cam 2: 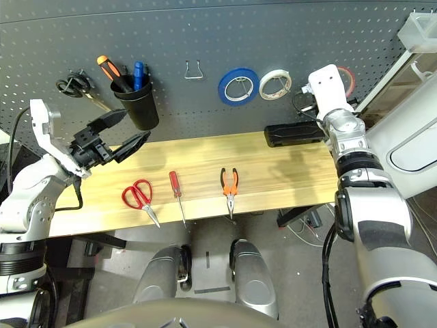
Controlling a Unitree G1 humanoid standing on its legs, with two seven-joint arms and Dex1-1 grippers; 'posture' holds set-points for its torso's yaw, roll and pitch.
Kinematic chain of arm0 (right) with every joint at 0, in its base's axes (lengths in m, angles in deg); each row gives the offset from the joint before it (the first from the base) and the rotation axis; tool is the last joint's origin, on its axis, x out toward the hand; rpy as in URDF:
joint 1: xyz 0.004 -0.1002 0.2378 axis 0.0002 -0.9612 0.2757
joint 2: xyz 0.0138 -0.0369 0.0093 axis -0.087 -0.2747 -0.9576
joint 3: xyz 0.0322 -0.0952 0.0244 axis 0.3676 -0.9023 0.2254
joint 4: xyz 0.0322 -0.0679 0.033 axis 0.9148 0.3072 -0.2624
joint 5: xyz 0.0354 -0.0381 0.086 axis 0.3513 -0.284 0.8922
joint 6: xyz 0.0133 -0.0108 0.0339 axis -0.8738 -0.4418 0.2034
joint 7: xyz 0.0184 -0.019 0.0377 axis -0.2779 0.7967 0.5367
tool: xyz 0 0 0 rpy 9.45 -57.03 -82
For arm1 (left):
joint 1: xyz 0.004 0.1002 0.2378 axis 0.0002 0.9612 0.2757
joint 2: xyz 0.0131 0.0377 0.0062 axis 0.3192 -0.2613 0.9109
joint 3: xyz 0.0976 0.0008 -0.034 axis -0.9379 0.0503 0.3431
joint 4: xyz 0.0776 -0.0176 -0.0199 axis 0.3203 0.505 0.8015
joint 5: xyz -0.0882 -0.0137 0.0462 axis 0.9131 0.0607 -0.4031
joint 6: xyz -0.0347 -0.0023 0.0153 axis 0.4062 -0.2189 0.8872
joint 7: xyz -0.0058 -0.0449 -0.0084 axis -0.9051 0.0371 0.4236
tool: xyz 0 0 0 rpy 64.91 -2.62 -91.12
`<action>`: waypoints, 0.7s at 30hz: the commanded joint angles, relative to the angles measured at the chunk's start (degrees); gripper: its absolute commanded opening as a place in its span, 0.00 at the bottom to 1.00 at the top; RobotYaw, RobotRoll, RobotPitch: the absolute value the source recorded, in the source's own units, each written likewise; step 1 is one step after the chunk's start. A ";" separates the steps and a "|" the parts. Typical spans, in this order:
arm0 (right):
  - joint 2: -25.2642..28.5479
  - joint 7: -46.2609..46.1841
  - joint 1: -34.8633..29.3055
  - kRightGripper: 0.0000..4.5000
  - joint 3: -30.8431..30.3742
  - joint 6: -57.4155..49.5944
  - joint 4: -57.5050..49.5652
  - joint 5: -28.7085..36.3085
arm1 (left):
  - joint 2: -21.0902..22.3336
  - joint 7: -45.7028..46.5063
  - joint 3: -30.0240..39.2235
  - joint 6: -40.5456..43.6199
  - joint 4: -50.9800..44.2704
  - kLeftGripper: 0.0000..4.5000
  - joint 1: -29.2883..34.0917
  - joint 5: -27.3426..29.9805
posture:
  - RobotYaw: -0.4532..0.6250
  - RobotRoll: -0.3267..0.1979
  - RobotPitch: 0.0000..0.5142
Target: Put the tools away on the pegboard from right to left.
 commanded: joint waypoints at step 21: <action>16.23 34.03 -28.20 0.99 6.69 -36.81 -56.68 20.47 | 1.28 -3.13 -1.59 1.30 -0.26 1.00 0.00 0.38 | 0.37 0.62 0.20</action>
